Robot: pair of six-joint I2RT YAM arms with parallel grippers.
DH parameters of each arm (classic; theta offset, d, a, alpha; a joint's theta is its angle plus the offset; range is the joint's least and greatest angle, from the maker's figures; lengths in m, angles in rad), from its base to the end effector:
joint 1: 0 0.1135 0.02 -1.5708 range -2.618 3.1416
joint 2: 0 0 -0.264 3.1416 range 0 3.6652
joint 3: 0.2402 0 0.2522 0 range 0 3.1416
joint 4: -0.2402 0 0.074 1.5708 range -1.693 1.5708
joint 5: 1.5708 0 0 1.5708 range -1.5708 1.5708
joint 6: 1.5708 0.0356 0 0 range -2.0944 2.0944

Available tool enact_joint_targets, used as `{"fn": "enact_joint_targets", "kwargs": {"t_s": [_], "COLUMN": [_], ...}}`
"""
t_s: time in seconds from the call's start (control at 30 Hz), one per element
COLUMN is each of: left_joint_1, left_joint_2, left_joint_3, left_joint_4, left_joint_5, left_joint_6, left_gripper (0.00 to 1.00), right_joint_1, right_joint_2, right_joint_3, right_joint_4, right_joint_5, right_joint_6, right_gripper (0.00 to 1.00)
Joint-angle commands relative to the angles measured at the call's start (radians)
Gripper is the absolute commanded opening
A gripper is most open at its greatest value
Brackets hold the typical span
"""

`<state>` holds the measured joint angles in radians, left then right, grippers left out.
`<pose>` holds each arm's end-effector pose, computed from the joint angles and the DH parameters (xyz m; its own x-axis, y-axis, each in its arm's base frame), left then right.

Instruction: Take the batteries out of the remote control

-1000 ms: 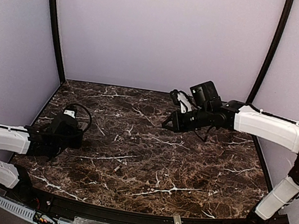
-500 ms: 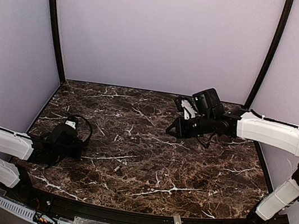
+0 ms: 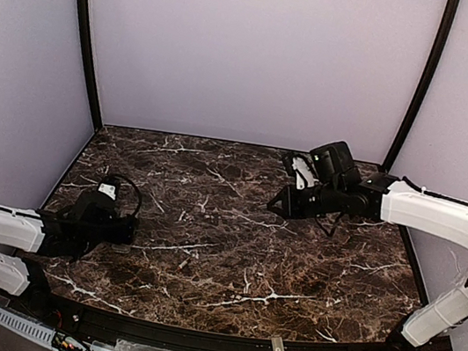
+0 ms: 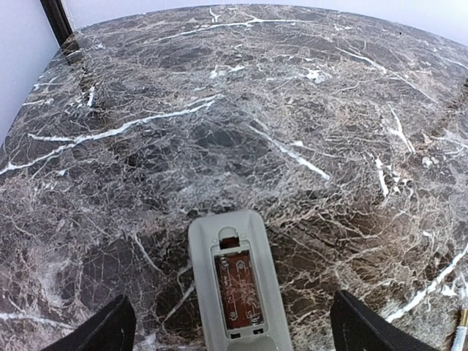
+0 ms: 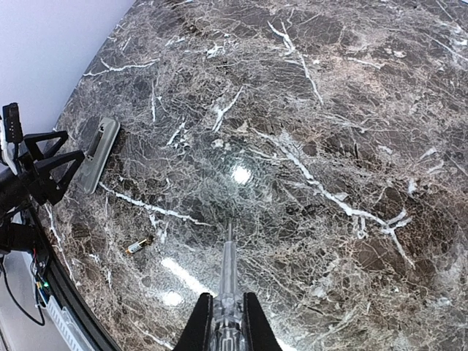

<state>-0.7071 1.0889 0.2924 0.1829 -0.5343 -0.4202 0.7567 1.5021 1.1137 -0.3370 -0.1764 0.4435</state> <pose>0.1618 -0.1144 0.1540 -0.4986 -0.0357 -0.8661 0.0429 0.9969 -0.0658 0.2378 0.2331 0.2673 -0.7667 -0.1429 -0.6259 -0.4897 0.7606 0.4262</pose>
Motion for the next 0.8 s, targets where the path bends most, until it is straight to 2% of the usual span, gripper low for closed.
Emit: {"fn": "enact_joint_targets", "kwargs": {"t_s": [0.0, 0.13, 0.33, 0.5, 0.67, 0.77], "left_joint_1": [-0.002, -0.003, -0.003, -0.003, -0.006, -0.022], "left_joint_2": [-0.052, -0.082, -0.105, -0.135, -0.113, -0.088], "left_joint_3": [0.001, 0.051, 0.142, 0.188, 0.242, 0.285], "left_joint_4": [-0.040, -0.072, -0.072, -0.017, 0.040, 0.051], "left_joint_5": [0.004, 0.034, 0.153, 0.333, 0.595, 0.673], "left_joint_6": [0.059, 0.119, 0.220, 0.289, 0.349, 0.402], "left_gripper": [0.95, 0.96, 0.96, 0.95, 0.90, 0.89], "right_joint_1": [-0.008, -0.008, -0.008, -0.008, -0.007, -0.004], "right_joint_2": [-0.041, -0.063, -0.104, -0.147, -0.171, -0.180], "right_joint_3": [-0.011, -0.012, -0.003, -0.009, -0.018, -0.028], "right_joint_4": [0.012, -0.004, -0.067, -0.124, -0.156, -0.160], "right_joint_5": [0.023, 0.017, 0.002, -0.030, -0.107, -0.166], "right_joint_6": [-0.009, -0.017, -0.033, -0.037, -0.030, -0.022], "right_gripper": [0.00, 0.00, 0.00, 0.00, 0.00, 0.00]}}
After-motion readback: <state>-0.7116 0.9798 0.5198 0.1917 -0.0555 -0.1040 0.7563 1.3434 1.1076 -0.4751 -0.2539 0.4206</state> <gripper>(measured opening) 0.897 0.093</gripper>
